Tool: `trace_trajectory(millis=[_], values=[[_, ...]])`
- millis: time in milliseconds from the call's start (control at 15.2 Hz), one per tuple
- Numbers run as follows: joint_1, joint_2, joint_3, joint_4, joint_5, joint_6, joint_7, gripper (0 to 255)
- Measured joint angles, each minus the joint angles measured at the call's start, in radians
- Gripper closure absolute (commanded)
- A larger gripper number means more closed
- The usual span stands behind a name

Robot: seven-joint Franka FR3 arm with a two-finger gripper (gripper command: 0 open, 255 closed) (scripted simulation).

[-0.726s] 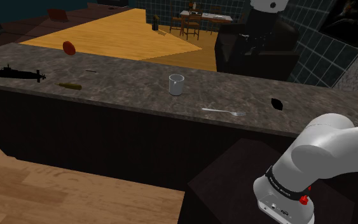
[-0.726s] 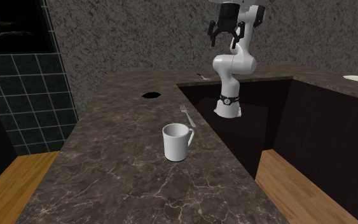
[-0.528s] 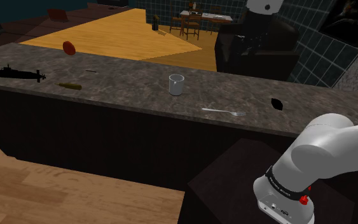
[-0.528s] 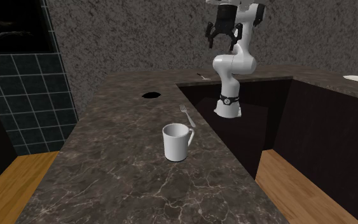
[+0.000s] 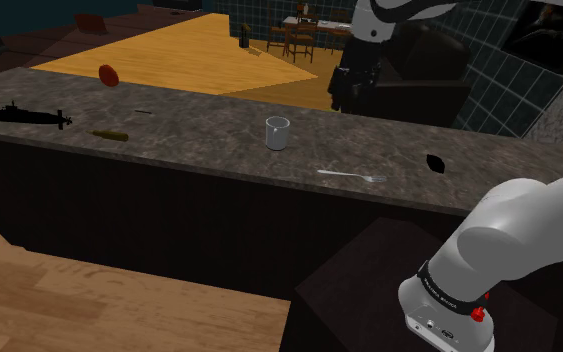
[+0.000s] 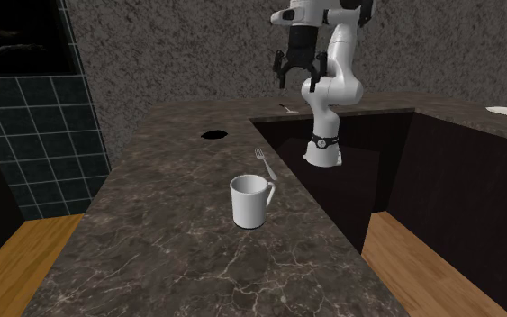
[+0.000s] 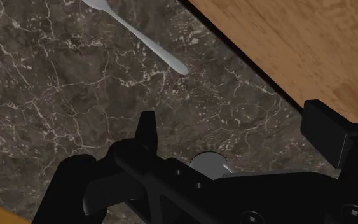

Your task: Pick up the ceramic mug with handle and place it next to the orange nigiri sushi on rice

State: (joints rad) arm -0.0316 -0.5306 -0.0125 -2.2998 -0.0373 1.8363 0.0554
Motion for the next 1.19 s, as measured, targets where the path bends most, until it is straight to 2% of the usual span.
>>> trace_trajectory(millis=[264,726,1188], values=[[-0.001,0.141,-0.019,0.039,0.012,0.101,-0.020,0],[-0.005,0.397,-0.051,0.185,0.049,0.207,-0.070,0],[-0.017,0.684,-0.063,0.419,0.107,0.252,-0.121,0]])
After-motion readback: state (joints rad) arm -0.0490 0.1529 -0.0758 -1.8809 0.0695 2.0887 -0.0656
